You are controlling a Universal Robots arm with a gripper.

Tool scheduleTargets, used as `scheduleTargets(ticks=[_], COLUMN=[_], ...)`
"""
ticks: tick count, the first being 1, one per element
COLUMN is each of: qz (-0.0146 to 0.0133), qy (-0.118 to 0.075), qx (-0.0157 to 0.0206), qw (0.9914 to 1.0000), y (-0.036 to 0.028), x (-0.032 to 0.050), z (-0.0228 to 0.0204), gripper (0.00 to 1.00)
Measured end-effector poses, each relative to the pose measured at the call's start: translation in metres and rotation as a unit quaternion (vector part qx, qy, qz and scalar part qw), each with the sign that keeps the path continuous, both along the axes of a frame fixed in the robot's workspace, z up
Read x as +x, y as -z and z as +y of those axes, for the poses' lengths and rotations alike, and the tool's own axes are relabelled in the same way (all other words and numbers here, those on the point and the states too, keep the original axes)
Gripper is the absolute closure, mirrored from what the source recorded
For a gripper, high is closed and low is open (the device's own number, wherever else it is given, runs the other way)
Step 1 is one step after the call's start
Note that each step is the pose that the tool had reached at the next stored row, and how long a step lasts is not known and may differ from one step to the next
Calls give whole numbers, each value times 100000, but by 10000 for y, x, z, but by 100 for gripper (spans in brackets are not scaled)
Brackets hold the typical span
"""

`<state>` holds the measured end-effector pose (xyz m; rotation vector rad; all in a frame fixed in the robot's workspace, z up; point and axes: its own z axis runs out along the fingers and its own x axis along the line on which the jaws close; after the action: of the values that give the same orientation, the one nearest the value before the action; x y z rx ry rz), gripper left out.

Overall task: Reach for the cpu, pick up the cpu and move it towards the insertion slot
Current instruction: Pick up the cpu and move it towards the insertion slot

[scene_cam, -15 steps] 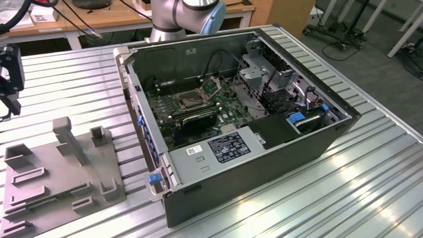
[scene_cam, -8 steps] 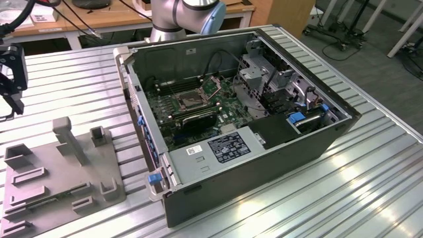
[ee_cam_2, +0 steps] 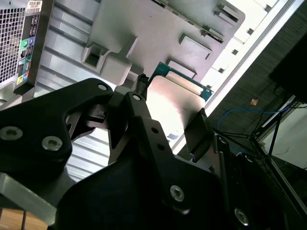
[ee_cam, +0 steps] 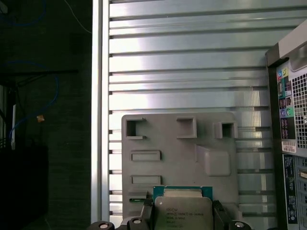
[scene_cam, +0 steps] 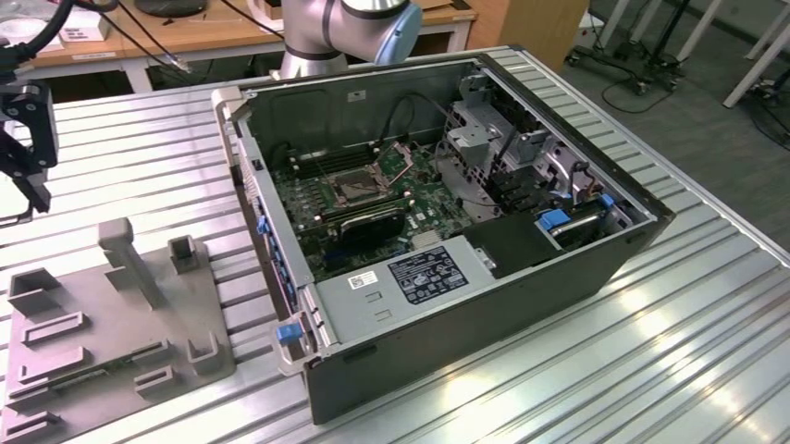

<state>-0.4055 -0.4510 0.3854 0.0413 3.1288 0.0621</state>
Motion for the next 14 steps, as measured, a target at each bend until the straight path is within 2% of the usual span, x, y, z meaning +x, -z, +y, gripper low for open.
scheduleTargets(ticks=[14], qz=[5], qy=[-5], qx=[-3], qw=[100000], y=[0], x=[43], z=[0], gripper=[45])
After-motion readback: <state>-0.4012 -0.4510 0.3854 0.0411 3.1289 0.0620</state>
